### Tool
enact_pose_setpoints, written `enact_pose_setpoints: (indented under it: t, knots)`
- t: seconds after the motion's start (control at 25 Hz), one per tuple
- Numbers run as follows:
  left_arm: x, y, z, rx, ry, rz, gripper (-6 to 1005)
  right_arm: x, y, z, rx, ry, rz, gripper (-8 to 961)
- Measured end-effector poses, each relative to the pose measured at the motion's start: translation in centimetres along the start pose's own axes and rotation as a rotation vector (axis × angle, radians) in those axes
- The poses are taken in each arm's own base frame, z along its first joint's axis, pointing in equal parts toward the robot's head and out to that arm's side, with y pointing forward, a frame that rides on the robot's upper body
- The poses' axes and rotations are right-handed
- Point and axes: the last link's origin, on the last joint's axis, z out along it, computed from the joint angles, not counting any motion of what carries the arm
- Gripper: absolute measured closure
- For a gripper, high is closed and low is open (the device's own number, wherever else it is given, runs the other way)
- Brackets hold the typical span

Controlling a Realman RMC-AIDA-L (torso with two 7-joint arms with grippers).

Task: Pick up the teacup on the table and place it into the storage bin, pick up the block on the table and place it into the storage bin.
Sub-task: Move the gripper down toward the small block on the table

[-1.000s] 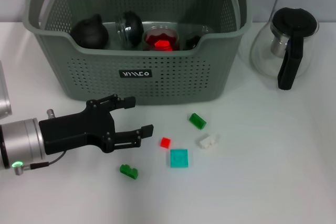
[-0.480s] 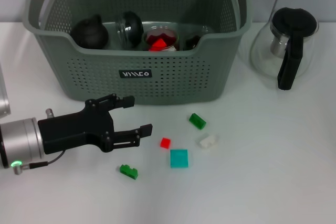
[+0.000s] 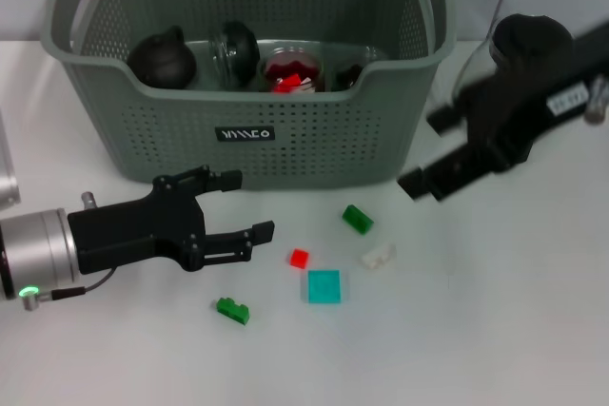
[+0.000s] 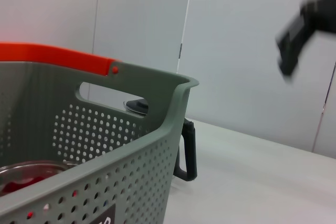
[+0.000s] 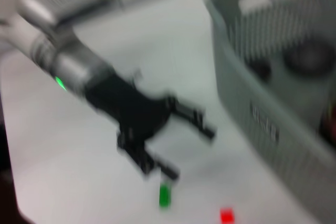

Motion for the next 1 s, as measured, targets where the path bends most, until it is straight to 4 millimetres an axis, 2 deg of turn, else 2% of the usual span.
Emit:
enact_pose_setpoints:
  t: [0.08, 0.24, 0.56, 0.8, 1.0]
  knots:
    - [0.0, 0.0, 0.0, 0.001, 0.0, 0.008, 154, 1.1, -0.3, 1.2, 0.024, 0.085, 0.079, 21]
    - [0.0, 0.0, 0.0, 0.001, 0.0, 0.028, 155, 2.7, -1.2, 5.4, 0.054, 0.233, 0.209, 29]
    - [-0.4, 0.1, -0.2, 0.011, 0.002, 0.068, 155, 3.8, -2.8, 12.1, 0.105, 0.319, 0.325, 45]
    - [-0.5, 0.1, -0.3, 0.019, 0.01, 0.078, 155, 4.0, -4.5, 14.9, 0.157, 0.303, 0.378, 57]
    - [-0.4, 0.1, -0.2, 0.021, 0.016, 0.085, 155, 3.9, -4.7, 15.9, 0.179, 0.292, 0.376, 68]
